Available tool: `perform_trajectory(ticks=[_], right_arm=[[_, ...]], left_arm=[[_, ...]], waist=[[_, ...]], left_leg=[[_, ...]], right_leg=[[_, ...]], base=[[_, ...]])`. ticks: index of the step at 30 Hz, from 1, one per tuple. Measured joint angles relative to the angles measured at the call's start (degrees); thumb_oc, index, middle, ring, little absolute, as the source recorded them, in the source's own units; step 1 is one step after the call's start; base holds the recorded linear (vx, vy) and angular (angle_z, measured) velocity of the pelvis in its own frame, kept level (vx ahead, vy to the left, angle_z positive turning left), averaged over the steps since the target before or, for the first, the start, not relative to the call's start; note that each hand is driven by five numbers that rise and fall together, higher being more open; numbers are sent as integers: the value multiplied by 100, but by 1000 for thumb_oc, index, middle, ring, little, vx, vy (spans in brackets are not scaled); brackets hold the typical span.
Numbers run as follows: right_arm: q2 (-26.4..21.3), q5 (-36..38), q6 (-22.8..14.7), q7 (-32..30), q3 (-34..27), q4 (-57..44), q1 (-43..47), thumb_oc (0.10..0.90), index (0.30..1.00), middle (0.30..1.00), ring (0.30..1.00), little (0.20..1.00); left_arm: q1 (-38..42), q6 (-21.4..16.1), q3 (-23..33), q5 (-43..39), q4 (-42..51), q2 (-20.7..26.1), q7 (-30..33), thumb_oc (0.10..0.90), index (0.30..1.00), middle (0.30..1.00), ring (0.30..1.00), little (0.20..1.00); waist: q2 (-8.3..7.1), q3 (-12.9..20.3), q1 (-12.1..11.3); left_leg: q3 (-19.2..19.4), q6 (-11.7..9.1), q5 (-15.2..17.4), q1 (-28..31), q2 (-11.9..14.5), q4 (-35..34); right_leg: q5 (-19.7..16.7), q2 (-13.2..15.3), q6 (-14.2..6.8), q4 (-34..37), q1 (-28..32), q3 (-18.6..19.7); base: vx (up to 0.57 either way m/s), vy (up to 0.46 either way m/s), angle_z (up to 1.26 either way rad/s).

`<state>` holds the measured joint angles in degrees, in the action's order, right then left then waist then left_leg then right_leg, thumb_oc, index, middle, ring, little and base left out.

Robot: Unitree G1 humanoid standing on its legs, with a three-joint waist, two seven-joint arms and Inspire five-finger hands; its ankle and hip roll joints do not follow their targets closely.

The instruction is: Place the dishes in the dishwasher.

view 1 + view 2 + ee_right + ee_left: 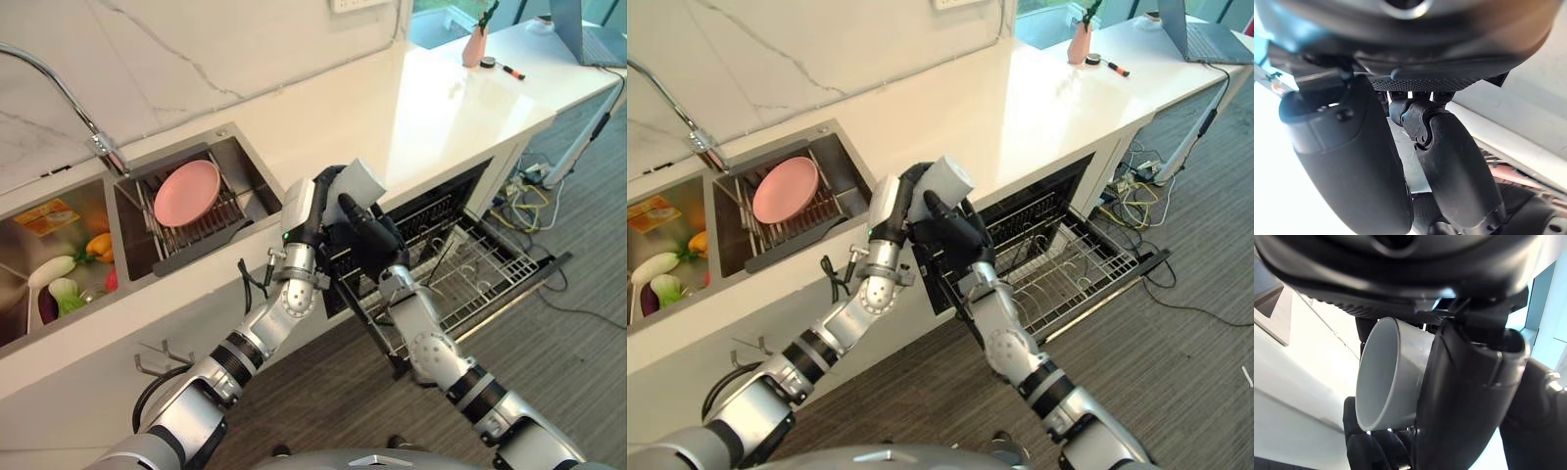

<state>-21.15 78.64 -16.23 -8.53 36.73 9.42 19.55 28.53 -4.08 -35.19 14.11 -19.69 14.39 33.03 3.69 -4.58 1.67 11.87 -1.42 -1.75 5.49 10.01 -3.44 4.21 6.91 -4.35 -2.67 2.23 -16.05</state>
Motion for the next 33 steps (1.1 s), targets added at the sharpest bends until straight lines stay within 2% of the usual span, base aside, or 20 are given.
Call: perform_trajectory(ticks=[6,11,18,20,23,24,25,30,32,33], right_arm=[[-187,-46,243,336,26,242,220,800,900,900,900,900],[-181,-69,309,430,10,282,224,800,900,900,900,900],[228,-222,337,542,-218,571,216,800,900,900,900,900],[289,-541,316,490,-319,629,166,800,900,900,900,900],[70,-1898,368,90,-355,517,172,800,900,900,900,900],[-10,-2743,460,-82,-406,480,230,800,900,900,900,900],[6,-2966,475,-136,-416,480,236,800,900,900,900,900],[74,-3104,587,-168,-405,562,410,800,900,900,900,900],[82,-3086,616,-8,-293,838,712,800,900,900,900,900],[82,-2839,624,70,-213,928,816,800,900,900,900,900]], left_arm=[[1,-191,22,-197,52,213,-326,400,300,300,300,300],[-27,-217,142,-847,76,199,-535,400,300,300,300,300],[-77,-327,276,-1640,50,183,-626,400,300,300,300,300],[-83,-394,291,-1841,28,204,-707,400,300,300,300,300],[-127,-471,304,-2058,33,346,-947,400,300,300,300,300],[-197,-471,296,-2231,38,396,-1047,400,300,300,300,300],[-258,-473,319,-2336,39,375,-1046,400,300,300,300,300],[-404,-473,439,-2835,51,273,-1054,400,300,300,300,300],[-457,-470,498,-2992,51,281,-1065,400,300,300,300,300],[-465,-470,506,-2993,53,318,-1070,400,300,300,300,300]], waist=[[-47,29,-10],[-114,69,-7],[-122,77,6],[-122,77,4],[-113,82,-46],[-107,86,-83],[-107,86,-86],[-110,84,-135],[-251,41,-151],[-386,-2,-163]], left_leg=[[-10,-1,0,-13,0,0],[-18,-2,-1,-21,0,0],[-146,-49,-31,-10,-2,0],[-160,-50,-32,15,-10,0],[-161,-50,-32,25,-22,-1],[-163,-50,-32,24,-30,-5],[-163,-50,-32,26,-28,-5],[-167,-51,-32,-32,-38,69],[-174,-74,-15,-315,-102,594],[-205,-173,34,-544,-152,888]], right_leg=[[-1,-5,1,28,4,-2],[-2,-9,3,64,31,-29],[-18,-19,17,173,173,-152],[-19,-16,16,207,244,-205],[-20,-8,15,240,291,-237],[-22,-4,10,253,291,-239],[-23,-6,10,253,294,-240],[-29,7,13,281,297,-258],[-60,139,59,284,304,-255],[-77,242,83,285,318,-226]], base=[[0,0,0],[0,-2,2],[-2,-8,9],[4,5,13],[9,0,6],[0,0,0],[0,0,0],[-10,-2,2],[-25,-12,9],[-15,-10,9]])
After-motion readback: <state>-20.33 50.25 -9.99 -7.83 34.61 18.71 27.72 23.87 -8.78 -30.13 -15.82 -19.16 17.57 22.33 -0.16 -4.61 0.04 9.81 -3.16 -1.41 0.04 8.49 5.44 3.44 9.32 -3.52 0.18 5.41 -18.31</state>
